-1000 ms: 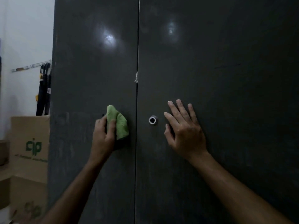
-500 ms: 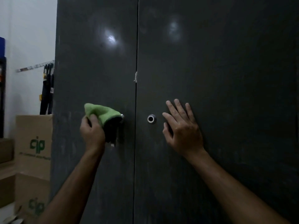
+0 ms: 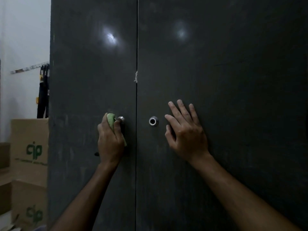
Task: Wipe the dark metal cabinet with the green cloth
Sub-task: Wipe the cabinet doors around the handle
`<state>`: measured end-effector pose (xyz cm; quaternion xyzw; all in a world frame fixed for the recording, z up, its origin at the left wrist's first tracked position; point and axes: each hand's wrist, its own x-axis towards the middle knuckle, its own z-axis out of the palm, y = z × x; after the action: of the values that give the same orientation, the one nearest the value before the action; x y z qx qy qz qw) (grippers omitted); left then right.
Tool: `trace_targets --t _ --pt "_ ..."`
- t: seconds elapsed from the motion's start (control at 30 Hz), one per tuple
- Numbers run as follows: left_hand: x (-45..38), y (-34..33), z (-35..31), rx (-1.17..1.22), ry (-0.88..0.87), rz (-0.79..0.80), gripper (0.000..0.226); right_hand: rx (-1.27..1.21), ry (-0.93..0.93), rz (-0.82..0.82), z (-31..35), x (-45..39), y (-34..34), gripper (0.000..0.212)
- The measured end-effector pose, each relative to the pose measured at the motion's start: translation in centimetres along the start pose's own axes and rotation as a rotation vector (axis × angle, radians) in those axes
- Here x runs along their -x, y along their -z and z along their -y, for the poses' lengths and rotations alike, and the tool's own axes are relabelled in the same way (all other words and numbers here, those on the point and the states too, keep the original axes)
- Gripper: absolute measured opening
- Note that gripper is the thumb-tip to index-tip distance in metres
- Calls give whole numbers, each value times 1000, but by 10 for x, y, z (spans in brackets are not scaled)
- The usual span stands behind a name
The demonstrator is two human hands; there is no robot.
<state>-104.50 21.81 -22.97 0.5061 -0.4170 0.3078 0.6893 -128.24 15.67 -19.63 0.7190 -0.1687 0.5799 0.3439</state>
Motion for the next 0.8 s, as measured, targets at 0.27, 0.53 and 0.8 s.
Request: trace_targets --t 0.27,0.53,0.8 --pt "13 16 8 -36 50 98 44 11 -14 14 3 0 3 32" --pt "-9 12 8 101 106 3 31 38 -14 0 1 0 -2 32" --pt "-67 34 28 112 -81 35 43 37 -7 -3 0 1 -3 33"
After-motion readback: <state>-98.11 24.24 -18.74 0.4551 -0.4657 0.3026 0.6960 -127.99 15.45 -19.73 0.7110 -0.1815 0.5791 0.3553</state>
